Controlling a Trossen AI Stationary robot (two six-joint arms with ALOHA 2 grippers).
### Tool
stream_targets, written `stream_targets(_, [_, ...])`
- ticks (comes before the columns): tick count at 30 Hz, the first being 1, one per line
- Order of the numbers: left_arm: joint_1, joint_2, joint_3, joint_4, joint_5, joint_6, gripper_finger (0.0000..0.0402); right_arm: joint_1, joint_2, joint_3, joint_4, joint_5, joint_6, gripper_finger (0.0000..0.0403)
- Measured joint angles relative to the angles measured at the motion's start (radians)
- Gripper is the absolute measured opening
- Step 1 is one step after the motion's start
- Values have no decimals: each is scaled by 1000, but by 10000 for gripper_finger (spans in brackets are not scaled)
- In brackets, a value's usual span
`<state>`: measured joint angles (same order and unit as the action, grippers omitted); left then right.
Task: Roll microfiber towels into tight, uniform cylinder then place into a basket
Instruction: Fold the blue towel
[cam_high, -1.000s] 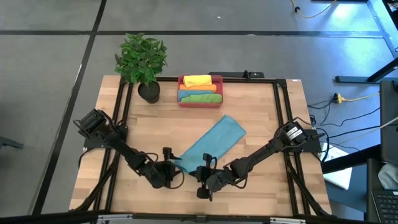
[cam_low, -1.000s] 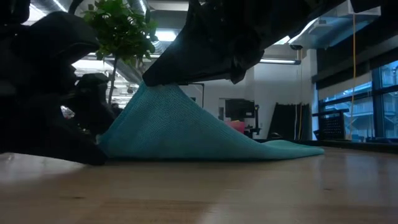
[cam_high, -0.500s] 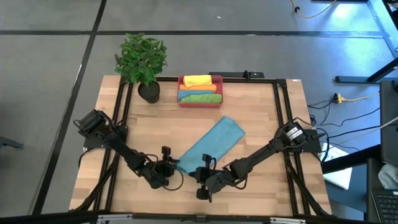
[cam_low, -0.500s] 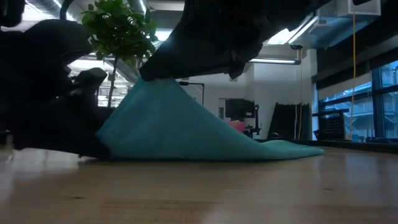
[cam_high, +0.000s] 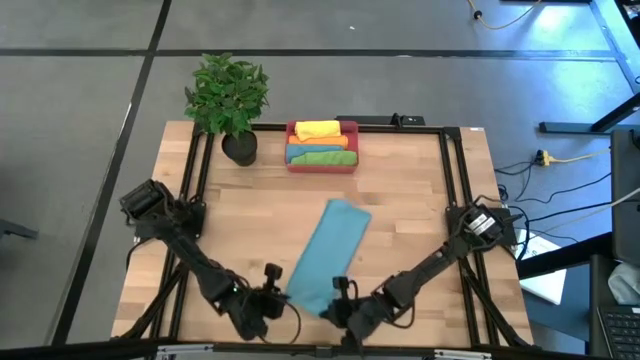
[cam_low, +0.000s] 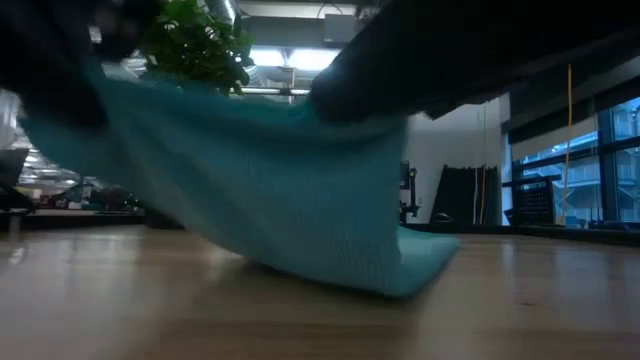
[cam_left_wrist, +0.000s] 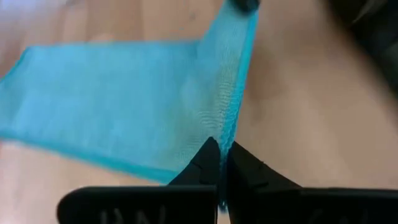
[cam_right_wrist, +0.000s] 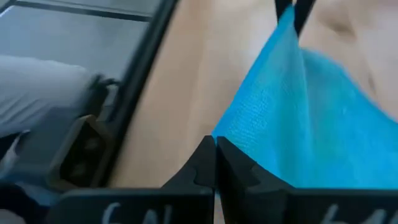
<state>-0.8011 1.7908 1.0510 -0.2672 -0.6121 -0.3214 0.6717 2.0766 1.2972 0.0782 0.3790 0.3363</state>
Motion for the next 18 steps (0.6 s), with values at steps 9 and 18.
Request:
stream_targets(9, [-50, 0, 228, -167, 54, -69, 0, 91, -70, 2, -22, 84, 52, 5])
stream_targets(18, [21, 0, 332, -452, -59, 16, 0, 93, -211, 1, -314, 380, 154, 5])
